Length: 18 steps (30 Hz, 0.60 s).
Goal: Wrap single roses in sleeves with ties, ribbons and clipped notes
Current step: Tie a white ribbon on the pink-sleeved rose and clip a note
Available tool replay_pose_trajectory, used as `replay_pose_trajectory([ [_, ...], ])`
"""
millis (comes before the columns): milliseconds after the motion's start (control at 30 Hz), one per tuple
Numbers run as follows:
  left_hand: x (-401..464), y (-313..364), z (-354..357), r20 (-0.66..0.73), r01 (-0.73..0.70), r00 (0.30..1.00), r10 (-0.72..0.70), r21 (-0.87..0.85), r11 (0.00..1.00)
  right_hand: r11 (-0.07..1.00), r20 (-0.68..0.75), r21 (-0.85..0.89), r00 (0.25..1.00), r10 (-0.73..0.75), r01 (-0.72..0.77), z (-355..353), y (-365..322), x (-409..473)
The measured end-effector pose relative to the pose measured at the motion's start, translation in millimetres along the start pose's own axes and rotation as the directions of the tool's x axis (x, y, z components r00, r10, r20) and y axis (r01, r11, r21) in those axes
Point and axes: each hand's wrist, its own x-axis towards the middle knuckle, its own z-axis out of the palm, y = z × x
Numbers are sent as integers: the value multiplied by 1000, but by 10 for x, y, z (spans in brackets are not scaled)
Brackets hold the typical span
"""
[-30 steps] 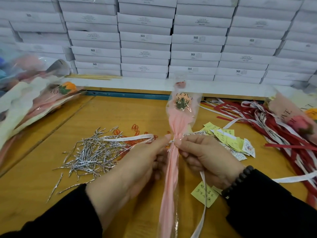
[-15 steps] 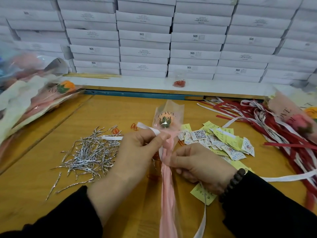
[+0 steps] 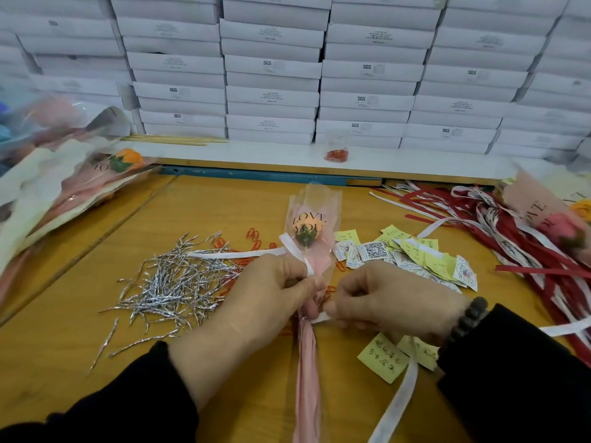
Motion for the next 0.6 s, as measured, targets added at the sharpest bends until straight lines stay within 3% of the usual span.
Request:
replay_pose_trajectory([
  [67,-5,12,-10,14,-3,1000,3,26,1000,997,-39,76,999,25,-22,-13,17,1],
  [133,-6,13,-14,29,1,1000,-2,25,1000,966,-58,257,997,44,-27,-4,30,9],
  [233,3,-2,-8,41,17,999,-17,-14,1000,813,-44,582,999,7,20,11,30,25],
  [300,3,0,-8,41,13,999,-13,-6,1000,709,-60,703,998,-15,53,16,18,30],
  [433,-3,34,-14,40,-1,999,0,31,1000,541,-113,838,992,57,64,33,42,66],
  [600,-12,50,-24,67,-14,998,8,90,996,496,-165,860,985,46,120,23,90,103],
])
